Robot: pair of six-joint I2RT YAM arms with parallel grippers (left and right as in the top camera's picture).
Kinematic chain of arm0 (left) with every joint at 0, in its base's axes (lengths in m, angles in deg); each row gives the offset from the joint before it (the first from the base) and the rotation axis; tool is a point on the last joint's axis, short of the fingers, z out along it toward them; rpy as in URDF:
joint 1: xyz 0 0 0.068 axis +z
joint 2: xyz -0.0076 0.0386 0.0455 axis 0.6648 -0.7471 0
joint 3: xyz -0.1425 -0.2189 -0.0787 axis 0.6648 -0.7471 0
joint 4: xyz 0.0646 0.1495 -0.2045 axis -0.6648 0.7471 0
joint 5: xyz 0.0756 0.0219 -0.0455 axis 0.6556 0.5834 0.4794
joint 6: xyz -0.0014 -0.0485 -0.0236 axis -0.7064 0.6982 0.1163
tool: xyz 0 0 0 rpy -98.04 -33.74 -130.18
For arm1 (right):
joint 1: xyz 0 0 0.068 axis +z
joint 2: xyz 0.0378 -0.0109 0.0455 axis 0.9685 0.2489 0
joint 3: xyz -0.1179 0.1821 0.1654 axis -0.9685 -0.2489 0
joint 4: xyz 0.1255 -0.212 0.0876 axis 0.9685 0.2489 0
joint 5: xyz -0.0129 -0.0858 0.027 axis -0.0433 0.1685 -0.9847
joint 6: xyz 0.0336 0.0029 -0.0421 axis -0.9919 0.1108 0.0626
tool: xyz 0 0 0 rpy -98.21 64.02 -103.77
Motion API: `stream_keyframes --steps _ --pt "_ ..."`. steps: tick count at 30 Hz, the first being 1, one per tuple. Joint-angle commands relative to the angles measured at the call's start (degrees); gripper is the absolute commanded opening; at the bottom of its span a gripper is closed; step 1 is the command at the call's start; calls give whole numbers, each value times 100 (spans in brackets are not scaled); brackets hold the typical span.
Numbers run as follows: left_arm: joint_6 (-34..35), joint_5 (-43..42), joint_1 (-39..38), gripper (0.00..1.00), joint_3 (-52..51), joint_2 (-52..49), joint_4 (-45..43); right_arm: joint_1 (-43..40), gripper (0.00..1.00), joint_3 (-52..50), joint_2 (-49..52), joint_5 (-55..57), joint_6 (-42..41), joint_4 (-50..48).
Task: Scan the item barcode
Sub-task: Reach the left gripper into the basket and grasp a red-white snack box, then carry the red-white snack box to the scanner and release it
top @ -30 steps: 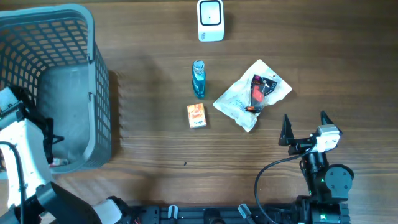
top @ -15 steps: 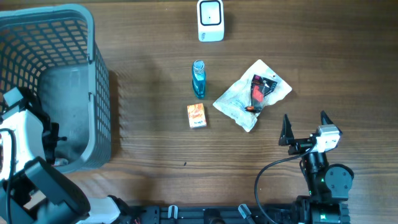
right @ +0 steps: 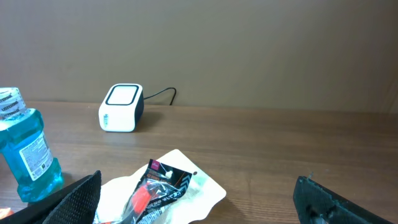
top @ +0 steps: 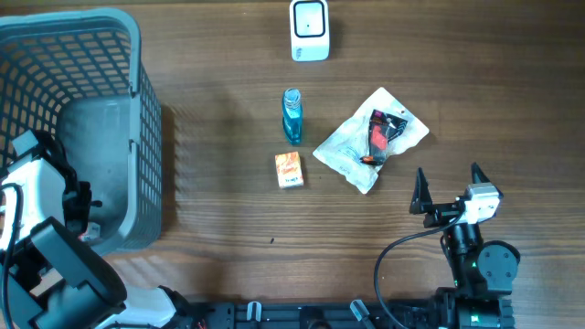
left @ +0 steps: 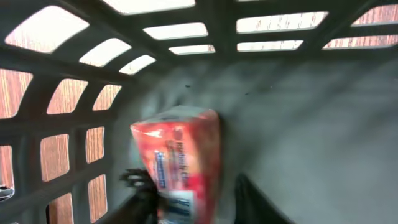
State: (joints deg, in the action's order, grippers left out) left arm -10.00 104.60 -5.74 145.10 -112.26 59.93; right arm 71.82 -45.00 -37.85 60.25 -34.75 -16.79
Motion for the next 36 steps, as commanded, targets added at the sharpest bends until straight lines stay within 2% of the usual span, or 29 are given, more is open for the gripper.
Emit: stream_keyframes --steps 1,5,9,12,15,19,22,25,29,33,36 --pt "2 -225 24 17 -76 -101 -120 22 100 -4 -31 57 96 -24" --pt "-17 -229 24 4 52 -85 -120 22 100 -4 -31 57 96 -24" --pt "-37 -490 24 4 584 153 245 22 100 -4 -31 57 94 -24" --pt "-546 -1392 24 4 1274 643 544 22 100 -4 -31 57 96 -24" --pt "-752 -2332 24 4 1672 1255 555 22 100 -4 -31 57 96 -24" --pt "-774 -3519 17 4 1921 2177 20 22 100 -4 -31 55 94 -24" --pt "-857 -4953 -243 4 1930 3106 -833 22 100 -4 -31 57 96 -24" --pt "-1180 -5654 -960 4 1928 3770 -1521 22 100 -4 -31 57 96 -24" --pt "-1200 -5418 -2618 4 1928 4157 -1825 22 100 -4 -31 57 96 -24" --pt "-1217 -5215 -4092 4 1921 3803 -1805 22 100 -4 -31 57 96 -24" --pt "-1220 -5049 -5141 4 1921 3099 -1825 22 100 -4 -31 57 94 -24"
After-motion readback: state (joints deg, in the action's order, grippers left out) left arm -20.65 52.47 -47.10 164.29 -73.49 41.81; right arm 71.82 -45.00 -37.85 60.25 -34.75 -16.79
